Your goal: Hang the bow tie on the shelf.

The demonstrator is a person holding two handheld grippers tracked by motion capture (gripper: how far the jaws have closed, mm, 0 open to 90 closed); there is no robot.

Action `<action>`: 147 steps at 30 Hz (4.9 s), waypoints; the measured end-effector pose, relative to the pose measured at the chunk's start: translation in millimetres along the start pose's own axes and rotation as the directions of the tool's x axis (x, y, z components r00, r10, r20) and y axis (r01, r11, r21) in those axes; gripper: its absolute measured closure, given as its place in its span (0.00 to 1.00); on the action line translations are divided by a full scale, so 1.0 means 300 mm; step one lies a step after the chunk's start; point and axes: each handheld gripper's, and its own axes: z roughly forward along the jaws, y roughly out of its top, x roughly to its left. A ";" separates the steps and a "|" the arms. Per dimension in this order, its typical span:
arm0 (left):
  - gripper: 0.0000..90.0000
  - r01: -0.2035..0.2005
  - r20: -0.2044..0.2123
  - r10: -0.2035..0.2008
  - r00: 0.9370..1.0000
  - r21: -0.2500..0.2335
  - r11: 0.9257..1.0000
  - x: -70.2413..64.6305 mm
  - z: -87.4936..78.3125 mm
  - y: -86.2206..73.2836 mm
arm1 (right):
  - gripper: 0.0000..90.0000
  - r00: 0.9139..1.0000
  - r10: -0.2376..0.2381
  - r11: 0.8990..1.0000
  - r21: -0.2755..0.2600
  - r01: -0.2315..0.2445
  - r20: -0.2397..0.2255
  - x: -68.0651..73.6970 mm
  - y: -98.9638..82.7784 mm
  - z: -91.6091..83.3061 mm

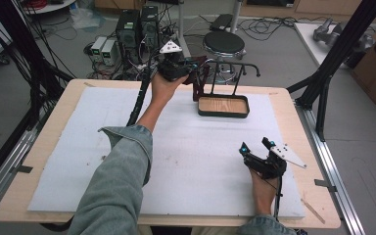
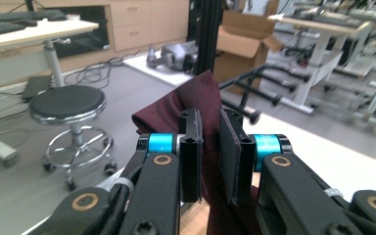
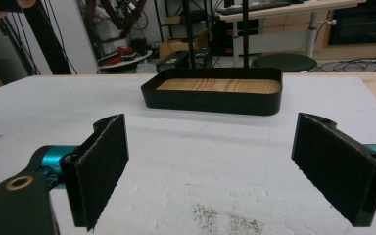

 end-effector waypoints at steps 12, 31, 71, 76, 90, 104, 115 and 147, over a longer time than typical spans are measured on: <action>0.87 -0.015 -0.015 0.016 1.000 0.043 0.999 0.003 0.024 -0.060 | 0.15 1.000 -0.001 1.000 0.004 0.001 0.000 0.001 0.000 0.002; 0.87 -0.025 -0.025 0.026 0.999 0.073 0.997 0.012 0.037 -0.097 | 0.15 1.000 0.004 1.000 0.007 -0.004 -0.002 0.001 -0.001 0.004; 0.52 -0.083 -0.075 0.086 0.993 0.036 0.996 -0.003 -0.361 -0.056 | 0.15 1.000 -0.021 1.000 0.016 0.021 0.000 0.008 -0.001 0.004; 0.49 -0.071 -0.084 0.072 0.994 0.011 0.997 -0.004 -0.441 -0.070 | 0.15 1.000 -0.023 1.000 0.019 0.022 0.003 0.011 -0.001 0.004; 0.41 -0.085 -0.087 0.086 0.993 0.017 0.996 -0.048 -0.617 -0.158 | 0.15 1.000 -0.030 0.999 0.023 0.029 0.008 0.013 -0.003 0.004; 0.33 -0.072 -0.131 0.070 0.989 -0.009 0.997 -0.082 -0.776 -0.286 | 0.15 0.999 -0.039 0.999 0.027 0.038 0.011 0.015 -0.003 0.005; 0.31 -0.032 -0.173 0.034 0.984 0.017 0.999 -0.092 -0.892 -0.407 | 0.15 0.999 -0.037 0.999 0.035 0.037 0.011 0.019 -0.004 0.003; 0.26 0.064 -0.295 -0.032 0.955 0.099 0.993 -0.107 -0.975 -0.657 | 0.15 0.999 -0.051 0.998 0.040 0.051 0.009 0.022 -0.005 0.007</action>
